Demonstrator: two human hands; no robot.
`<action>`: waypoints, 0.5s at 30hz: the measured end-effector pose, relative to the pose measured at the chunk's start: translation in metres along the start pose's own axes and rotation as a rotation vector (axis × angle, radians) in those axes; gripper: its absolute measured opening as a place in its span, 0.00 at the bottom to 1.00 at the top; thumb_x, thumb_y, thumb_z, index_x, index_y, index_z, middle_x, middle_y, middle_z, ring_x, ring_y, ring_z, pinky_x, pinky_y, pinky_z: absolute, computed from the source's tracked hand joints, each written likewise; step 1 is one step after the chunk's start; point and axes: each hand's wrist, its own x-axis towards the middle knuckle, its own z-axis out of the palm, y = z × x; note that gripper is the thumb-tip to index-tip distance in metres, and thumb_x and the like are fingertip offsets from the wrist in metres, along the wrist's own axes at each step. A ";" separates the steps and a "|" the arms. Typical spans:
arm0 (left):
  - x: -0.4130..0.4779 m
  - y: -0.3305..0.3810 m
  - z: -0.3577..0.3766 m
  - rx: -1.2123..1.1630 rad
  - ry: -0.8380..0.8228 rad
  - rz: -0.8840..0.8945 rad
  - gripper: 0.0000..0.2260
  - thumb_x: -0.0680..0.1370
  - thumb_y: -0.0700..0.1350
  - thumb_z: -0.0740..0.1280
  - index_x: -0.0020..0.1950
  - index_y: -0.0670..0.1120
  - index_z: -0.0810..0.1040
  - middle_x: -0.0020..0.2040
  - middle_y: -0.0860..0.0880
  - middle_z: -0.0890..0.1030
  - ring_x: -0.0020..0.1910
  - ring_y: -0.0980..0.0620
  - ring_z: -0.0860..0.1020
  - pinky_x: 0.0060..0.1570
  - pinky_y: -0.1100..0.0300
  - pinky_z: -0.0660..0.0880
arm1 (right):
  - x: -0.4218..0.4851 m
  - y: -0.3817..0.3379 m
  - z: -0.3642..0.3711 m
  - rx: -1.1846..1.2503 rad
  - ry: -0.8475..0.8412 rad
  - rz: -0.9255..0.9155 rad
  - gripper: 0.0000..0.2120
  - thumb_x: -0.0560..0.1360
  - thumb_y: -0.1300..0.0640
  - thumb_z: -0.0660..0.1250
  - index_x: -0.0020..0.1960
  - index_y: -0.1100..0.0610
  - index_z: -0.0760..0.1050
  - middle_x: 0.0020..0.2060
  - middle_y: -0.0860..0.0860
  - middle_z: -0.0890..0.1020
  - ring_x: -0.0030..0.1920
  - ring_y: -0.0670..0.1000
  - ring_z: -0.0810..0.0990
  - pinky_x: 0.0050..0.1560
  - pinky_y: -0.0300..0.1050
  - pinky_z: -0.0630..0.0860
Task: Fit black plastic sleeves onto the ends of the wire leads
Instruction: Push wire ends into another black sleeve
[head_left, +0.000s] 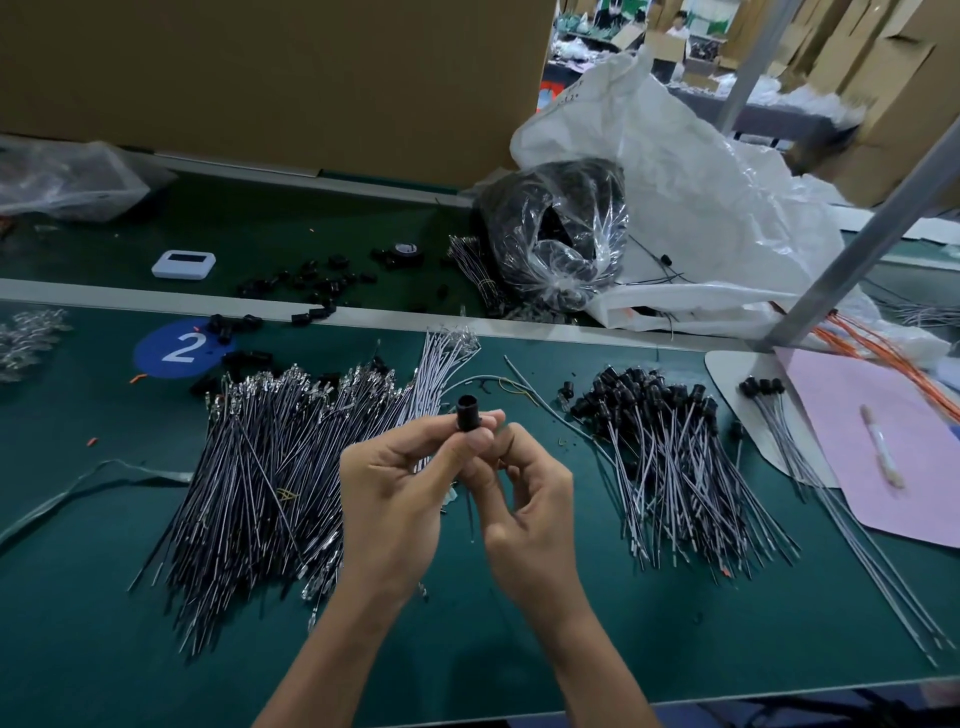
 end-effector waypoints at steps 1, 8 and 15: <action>0.000 0.001 0.000 0.000 -0.006 -0.009 0.07 0.67 0.40 0.75 0.42 0.51 0.87 0.42 0.48 0.86 0.43 0.49 0.85 0.44 0.63 0.79 | 0.000 -0.001 -0.001 -0.003 -0.007 0.002 0.09 0.77 0.61 0.66 0.40 0.64 0.74 0.34 0.57 0.77 0.37 0.60 0.73 0.39 0.61 0.71; 0.011 -0.011 -0.002 0.140 -0.023 -0.243 0.12 0.63 0.52 0.77 0.40 0.47 0.87 0.39 0.44 0.86 0.39 0.47 0.84 0.44 0.56 0.81 | 0.000 0.014 -0.014 -0.173 0.001 0.127 0.07 0.75 0.61 0.69 0.39 0.57 0.77 0.34 0.47 0.83 0.37 0.51 0.80 0.42 0.46 0.77; 0.012 -0.030 -0.012 0.031 0.093 -0.441 0.05 0.71 0.41 0.73 0.41 0.39 0.83 0.36 0.40 0.85 0.35 0.50 0.84 0.38 0.63 0.80 | 0.000 0.044 -0.055 -0.929 -0.043 0.185 0.11 0.82 0.57 0.61 0.58 0.54 0.81 0.52 0.48 0.83 0.52 0.50 0.77 0.53 0.43 0.73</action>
